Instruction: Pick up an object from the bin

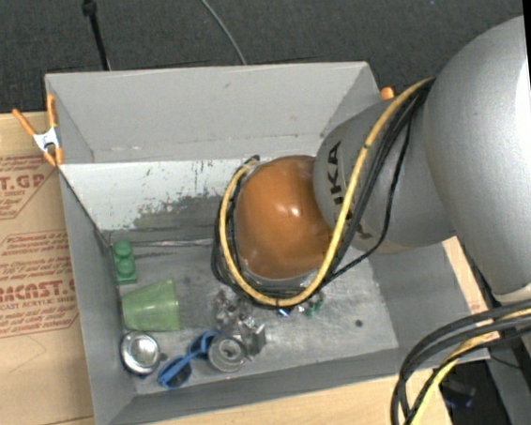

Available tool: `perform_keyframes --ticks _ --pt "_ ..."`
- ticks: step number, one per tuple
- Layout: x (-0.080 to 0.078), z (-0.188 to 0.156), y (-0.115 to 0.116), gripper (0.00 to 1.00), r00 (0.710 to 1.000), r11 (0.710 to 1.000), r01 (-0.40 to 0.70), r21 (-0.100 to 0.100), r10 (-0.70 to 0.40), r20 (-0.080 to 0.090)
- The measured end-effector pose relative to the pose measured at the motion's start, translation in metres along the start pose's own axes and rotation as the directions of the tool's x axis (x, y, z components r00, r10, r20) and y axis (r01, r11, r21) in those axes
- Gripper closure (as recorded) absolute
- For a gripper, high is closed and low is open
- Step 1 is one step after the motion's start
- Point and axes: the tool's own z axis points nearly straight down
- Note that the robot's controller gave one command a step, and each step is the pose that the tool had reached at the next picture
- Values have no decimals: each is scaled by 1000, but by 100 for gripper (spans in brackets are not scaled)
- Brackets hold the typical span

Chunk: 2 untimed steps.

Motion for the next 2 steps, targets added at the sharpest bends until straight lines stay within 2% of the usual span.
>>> perform_keyframes --ticks 1,2 --pt "-4 9 34 100 999 999 46 0 -46 1" --pt "-45 -89 85 100 1000 1000 20 3 -20 11"
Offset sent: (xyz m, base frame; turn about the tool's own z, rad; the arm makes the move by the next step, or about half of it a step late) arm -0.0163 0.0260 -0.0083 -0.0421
